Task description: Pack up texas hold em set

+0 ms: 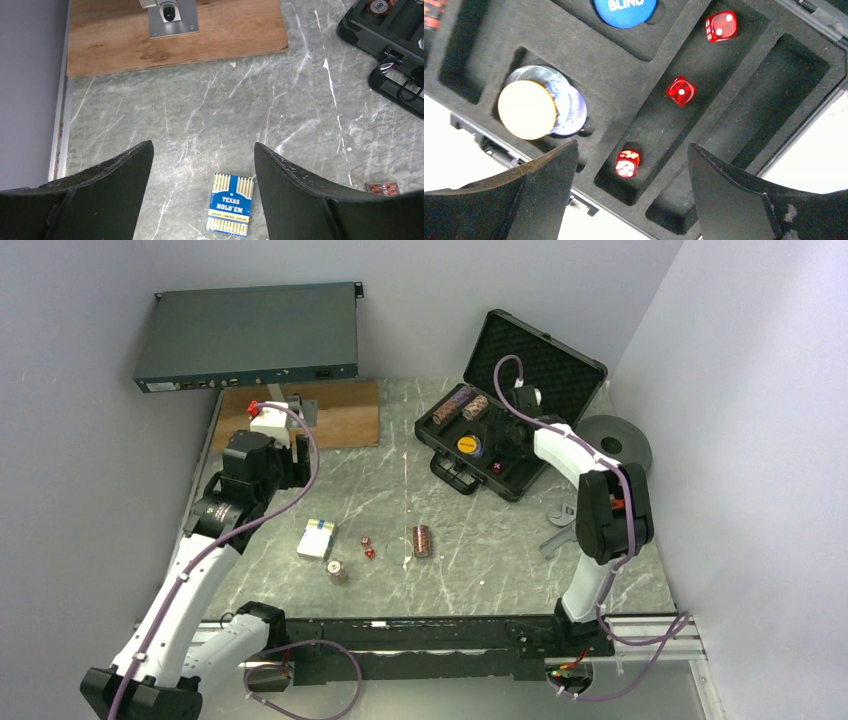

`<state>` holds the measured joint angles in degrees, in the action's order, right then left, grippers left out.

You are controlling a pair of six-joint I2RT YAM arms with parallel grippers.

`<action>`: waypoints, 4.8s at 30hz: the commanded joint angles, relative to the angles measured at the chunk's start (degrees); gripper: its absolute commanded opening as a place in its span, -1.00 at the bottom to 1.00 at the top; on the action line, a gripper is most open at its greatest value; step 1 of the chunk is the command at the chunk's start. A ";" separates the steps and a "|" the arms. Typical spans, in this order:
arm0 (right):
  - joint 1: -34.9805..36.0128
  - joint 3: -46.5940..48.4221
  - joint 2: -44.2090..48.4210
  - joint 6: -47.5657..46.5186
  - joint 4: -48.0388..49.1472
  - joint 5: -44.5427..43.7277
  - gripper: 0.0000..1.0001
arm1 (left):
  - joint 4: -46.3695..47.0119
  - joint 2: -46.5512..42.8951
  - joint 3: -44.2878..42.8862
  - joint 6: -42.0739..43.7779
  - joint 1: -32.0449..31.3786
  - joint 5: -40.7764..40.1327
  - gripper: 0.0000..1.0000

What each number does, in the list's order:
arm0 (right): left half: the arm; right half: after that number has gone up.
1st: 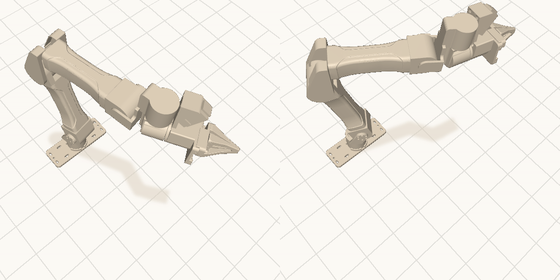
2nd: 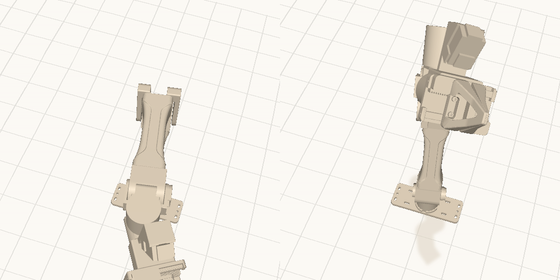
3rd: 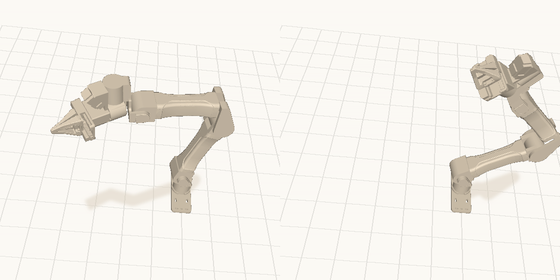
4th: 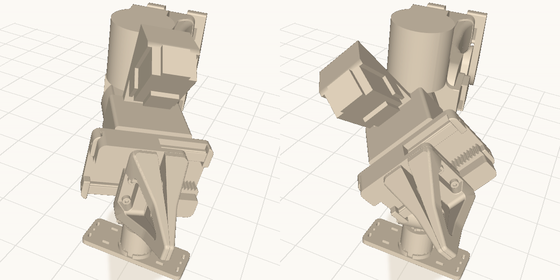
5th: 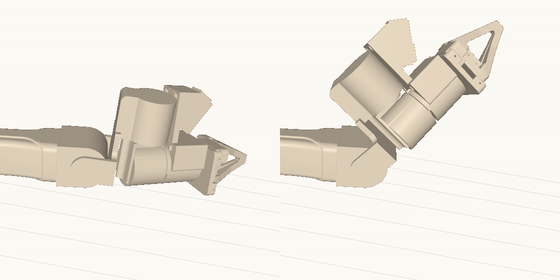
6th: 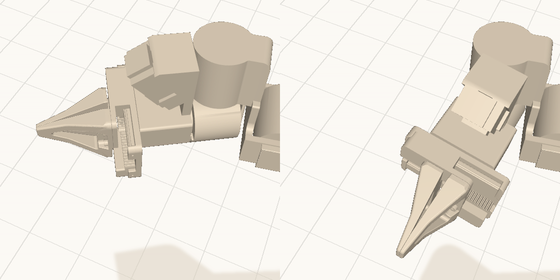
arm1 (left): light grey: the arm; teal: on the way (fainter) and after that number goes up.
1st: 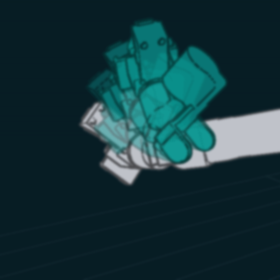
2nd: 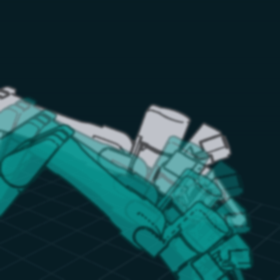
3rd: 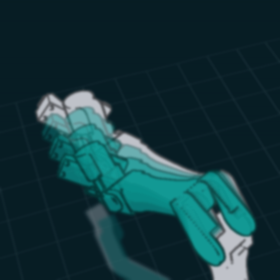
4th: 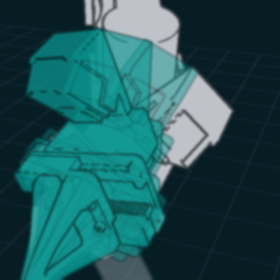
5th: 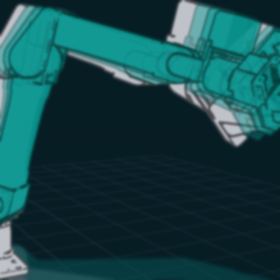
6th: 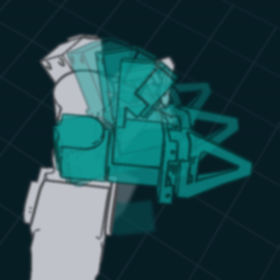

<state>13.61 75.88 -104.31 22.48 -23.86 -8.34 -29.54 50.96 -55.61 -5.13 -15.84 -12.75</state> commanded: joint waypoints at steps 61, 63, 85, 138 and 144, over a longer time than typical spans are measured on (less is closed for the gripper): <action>43.68 -11.58 16.23 -6.65 14.84 5.09 0.33 | 0.42 -3.67 0.85 -0.32 -0.16 -5.66 0.97; 43.85 -9.92 13.62 -4.62 14.23 4.85 0.26 | 0.33 -3.55 0.82 -0.39 -0.15 -5.78 0.96; 47.10 5.47 -4.94 5.00 5.39 2.82 0.09 | 0.54 -5.16 1.21 -0.32 -0.16 -7.12 0.92; 50.20 14.39 -15.81 2.84 -1.79 -0.58 0.00 | 2.39 -13.08 3.40 -3.34 -0.16 -17.75 0.89; 50.20 14.82 -16.31 2.83 -2.23 -0.46 -0.01 | 4.12 -16.68 4.93 -3.55 -0.16 -20.02 0.89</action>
<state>63.48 88.16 -120.03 25.96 -25.36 -7.51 -29.08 35.90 -51.48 -7.75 -15.84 -29.67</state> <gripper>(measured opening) 0.499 0.949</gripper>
